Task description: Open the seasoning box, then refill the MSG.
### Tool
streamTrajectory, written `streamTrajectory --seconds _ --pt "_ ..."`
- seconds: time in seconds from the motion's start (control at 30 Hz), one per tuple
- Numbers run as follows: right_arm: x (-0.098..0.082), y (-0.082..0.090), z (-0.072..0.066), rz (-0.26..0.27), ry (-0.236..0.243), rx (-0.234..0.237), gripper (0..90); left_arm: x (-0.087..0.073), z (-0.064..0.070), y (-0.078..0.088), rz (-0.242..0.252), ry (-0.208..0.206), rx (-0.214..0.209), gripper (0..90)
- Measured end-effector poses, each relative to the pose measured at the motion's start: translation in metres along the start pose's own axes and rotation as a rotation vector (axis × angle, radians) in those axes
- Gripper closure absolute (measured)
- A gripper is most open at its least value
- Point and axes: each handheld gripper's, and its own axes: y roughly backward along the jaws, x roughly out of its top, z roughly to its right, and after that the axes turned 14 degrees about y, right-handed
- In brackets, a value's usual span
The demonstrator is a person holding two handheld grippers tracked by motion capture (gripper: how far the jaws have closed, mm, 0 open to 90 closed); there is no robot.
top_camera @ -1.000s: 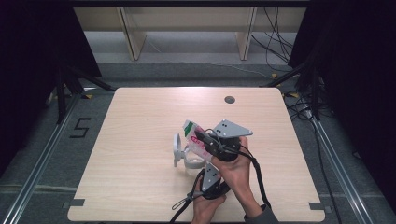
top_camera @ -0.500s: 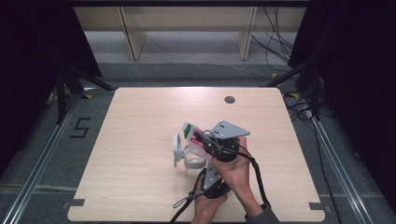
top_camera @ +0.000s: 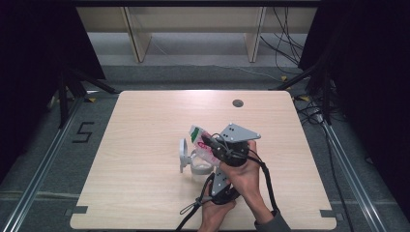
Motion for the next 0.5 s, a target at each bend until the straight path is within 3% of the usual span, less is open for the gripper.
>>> streamTrajectory --seconds 0.07,0.3,0.37,0.43,0.5 --pt "0.0002 0.0010 0.0004 -0.007 -0.010 0.012 90.0 0.0003 0.0000 -0.0003 0.000 -0.001 -0.002 75.2" --pt "0.0002 0.0005 0.0035 0.000 0.023 0.000 90.0 0.0010 0.0003 -0.0009 -0.003 0.002 -0.005 75.2" --pt "0.0005 0.0001 0.0032 0.008 0.017 -0.005 90.0 0.0016 0.0004 -0.0009 -0.002 -0.003 -0.006 75.3" --pt "0.0016 0.0008 0.0016 0.014 -0.011 0.018 90.0 0.0019 0.0012 -0.0001 -0.004 -0.002 0.004 75.3" --pt "0.0015 0.0001 0.0036 0.005 0.021 0.007 90.0 0.0018 0.0003 -0.0014 0.006 0.005 -0.008 75.2"
